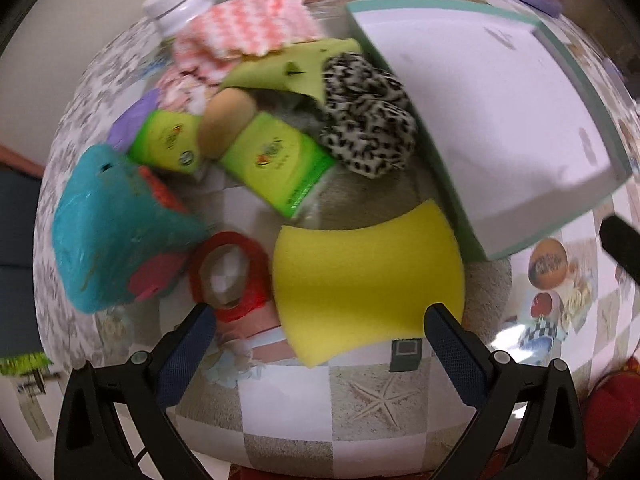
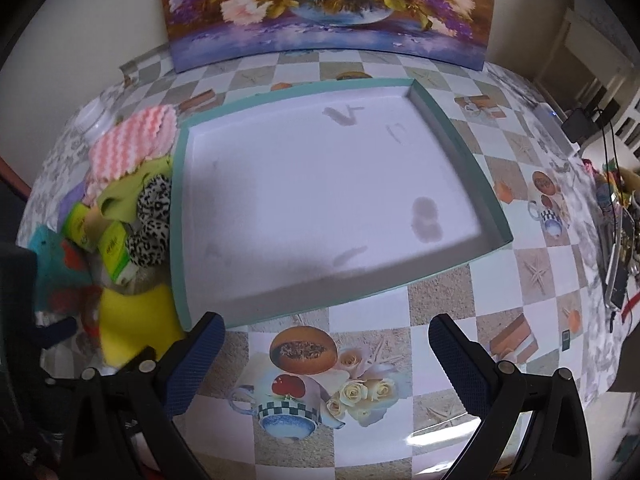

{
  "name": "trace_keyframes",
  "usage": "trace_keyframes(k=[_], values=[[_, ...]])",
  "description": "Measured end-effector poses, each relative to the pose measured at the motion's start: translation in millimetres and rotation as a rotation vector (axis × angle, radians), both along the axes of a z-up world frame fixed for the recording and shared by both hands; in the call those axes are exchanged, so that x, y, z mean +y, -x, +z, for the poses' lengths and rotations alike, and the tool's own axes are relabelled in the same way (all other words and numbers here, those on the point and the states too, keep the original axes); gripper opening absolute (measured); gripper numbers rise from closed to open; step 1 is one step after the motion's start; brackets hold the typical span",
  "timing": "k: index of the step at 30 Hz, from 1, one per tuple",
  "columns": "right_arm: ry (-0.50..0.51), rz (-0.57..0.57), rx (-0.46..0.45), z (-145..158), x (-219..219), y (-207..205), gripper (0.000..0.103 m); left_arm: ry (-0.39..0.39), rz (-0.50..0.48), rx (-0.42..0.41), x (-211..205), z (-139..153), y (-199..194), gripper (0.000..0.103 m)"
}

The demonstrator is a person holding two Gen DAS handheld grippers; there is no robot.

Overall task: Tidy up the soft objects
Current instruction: 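Close the left gripper on the yellow sponge while the right tool approaches the leopard scrunchie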

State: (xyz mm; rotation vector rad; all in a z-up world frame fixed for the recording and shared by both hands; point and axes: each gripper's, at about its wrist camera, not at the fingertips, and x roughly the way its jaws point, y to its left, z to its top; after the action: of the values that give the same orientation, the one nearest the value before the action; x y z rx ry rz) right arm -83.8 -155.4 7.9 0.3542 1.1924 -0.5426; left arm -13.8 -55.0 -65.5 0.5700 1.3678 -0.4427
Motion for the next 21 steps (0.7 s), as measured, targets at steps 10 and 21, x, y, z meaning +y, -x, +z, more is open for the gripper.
trace_keyframes(k=[10,21], values=[[-0.003,0.075,-0.061,9.5,6.7,-17.1,0.103,0.045,0.029,0.045,-6.6,-10.2,-9.8,0.103],[-0.080,0.207,-0.138,1.2,11.6,-67.6,0.103,0.133,0.105,0.133,19.5,-17.9,-22.6,0.103]])
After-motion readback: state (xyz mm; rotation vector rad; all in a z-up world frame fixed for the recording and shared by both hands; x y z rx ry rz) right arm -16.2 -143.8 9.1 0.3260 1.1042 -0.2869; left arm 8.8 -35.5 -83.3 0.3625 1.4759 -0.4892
